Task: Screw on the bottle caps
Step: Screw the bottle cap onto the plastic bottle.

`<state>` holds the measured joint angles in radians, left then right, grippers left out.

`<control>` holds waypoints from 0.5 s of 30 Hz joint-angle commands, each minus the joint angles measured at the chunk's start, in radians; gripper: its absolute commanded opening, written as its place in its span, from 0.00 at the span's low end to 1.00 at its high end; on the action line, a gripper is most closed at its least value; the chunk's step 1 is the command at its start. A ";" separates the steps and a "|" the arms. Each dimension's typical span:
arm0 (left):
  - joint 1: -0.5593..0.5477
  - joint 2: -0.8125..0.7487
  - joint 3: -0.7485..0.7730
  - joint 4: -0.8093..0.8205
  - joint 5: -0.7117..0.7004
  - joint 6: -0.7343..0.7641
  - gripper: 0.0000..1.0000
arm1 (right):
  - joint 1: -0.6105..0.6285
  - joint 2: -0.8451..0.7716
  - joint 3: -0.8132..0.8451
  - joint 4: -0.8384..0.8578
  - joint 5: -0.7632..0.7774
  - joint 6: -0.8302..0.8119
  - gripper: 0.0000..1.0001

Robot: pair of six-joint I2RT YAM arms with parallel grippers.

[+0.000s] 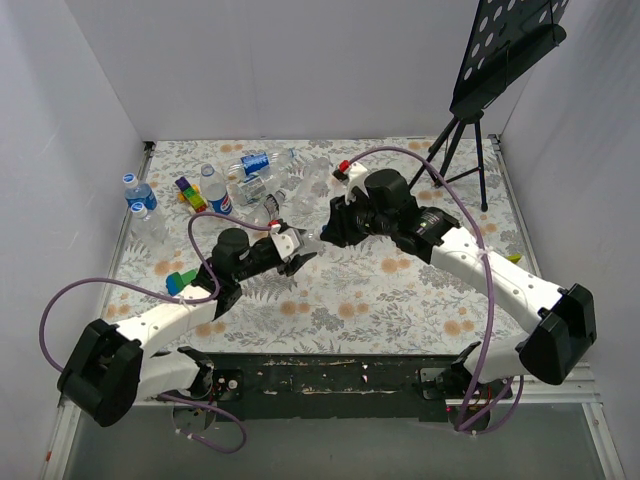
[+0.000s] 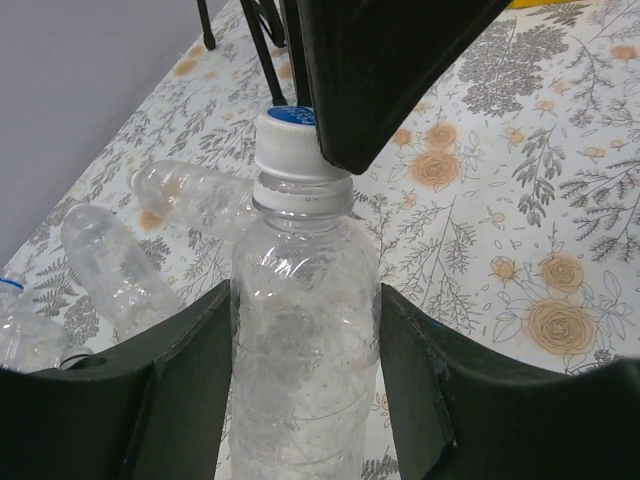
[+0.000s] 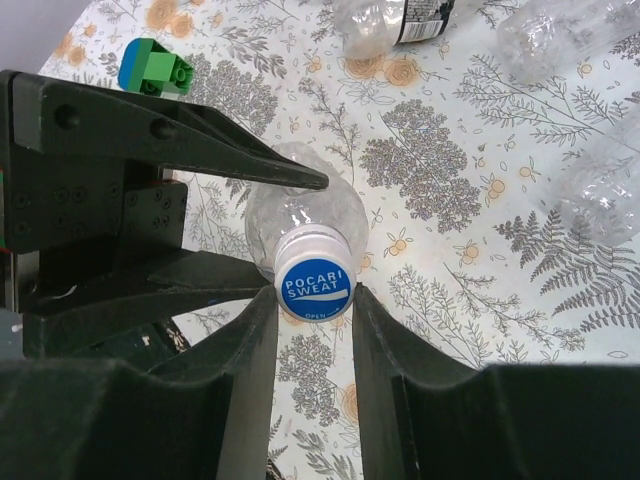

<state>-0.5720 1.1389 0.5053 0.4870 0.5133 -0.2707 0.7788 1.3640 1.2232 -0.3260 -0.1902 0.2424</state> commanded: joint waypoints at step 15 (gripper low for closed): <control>0.161 0.074 0.078 0.139 0.072 -0.305 0.00 | -0.067 -0.169 0.048 0.021 -0.023 -0.388 0.89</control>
<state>-0.4610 1.2091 0.5400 0.5846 0.4889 -0.4736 0.7586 1.2354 1.2419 -0.3519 -0.1493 0.0208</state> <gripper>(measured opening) 0.519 0.879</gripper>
